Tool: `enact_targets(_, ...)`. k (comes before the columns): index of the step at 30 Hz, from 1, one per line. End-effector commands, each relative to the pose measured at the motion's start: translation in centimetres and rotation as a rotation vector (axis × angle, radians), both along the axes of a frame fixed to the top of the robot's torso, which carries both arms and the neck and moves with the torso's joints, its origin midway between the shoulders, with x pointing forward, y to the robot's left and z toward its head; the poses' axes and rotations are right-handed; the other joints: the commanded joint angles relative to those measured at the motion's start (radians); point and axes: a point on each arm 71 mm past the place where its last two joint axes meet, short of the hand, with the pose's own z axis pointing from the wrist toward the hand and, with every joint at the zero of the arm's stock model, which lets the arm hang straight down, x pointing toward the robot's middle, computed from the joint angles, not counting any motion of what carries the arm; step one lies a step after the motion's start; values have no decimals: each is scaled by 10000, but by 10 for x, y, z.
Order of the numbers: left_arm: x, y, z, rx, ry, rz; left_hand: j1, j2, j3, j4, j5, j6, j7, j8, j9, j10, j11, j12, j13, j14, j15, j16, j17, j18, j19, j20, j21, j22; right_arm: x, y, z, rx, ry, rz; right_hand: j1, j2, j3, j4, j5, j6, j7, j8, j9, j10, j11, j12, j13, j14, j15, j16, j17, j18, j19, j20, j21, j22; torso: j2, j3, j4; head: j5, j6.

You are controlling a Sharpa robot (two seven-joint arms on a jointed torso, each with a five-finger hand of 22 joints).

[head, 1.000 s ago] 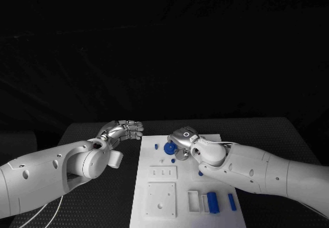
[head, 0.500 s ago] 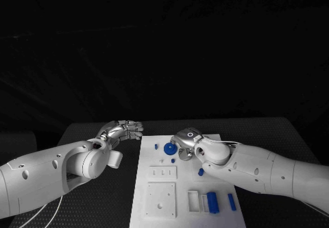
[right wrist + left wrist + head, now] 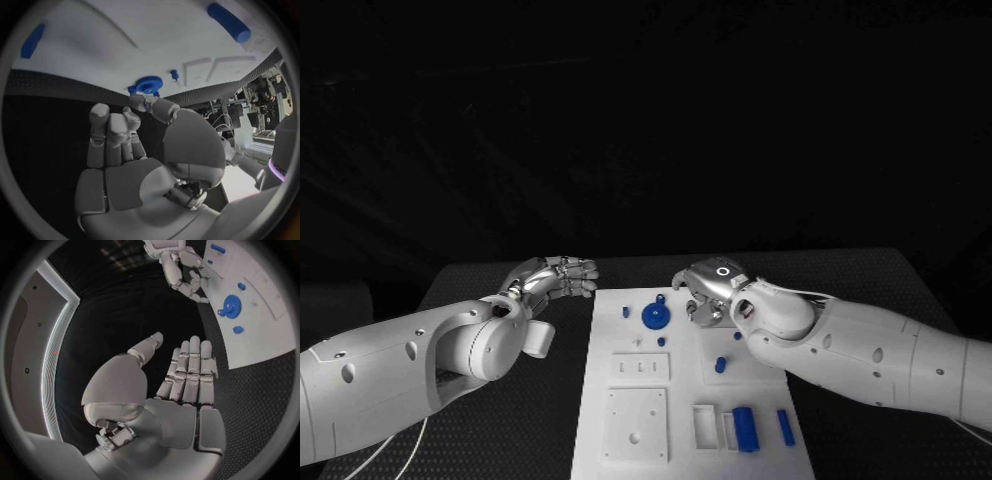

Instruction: Assemble the parts on the task board

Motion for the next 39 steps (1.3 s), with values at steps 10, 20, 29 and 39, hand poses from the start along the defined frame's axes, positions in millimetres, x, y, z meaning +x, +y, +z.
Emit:
enact_targets(10,4,6,1,89,-278,-64,-85,24,50,-19,43,-34,-21,-50,-9,-20,17,-54,-6,-63,21,-67,27,158,-100,-5,63,183,18,-96,26,3431,1994,-717,-194,-106,-1792,206,-3618,200,213,185,-4,-207,265,91,23,-67,212,-57,89,394,-5,-69,-46,152,-51,53,-127,-167,96)
enact_targets(20,5,5,1,123,-309,-120,-85,27,53,-22,38,-23,-29,-42,-6,-6,10,-49,-3,-63,22,-73,34,157,-105,-3,65,184,28,-138,17,3312,2636,-1324,-216,39,-2983,51,-3708,94,213,136,-48,-535,243,149,78,-289,193,-125,161,394,-308,-51,-136,174,-81,148,-175,-297,89)
enact_targets(29,6,6,0,147,-309,-129,-85,31,54,-22,37,-22,-30,-41,-5,-4,9,-49,-3,-63,22,-75,36,157,-106,-3,66,184,23,-152,-1,3189,3032,-1658,-224,66,-3251,23,-3298,30,205,111,-64,-632,236,153,77,-357,185,-148,181,394,-399,-24,-163,174,-80,132,-169,-365,34)
enact_targets(39,7,8,0,173,-328,-90,-85,33,56,-24,35,-24,-31,-42,-6,-6,9,-52,-4,-64,23,-79,39,157,-108,-2,67,184,18,-157,-22,3052,3471,-1805,-95,131,-3447,-86,-2710,-14,206,99,-76,-726,237,162,69,-433,188,-174,206,394,-480,3,-186,175,-69,119,-165,-389,-10)
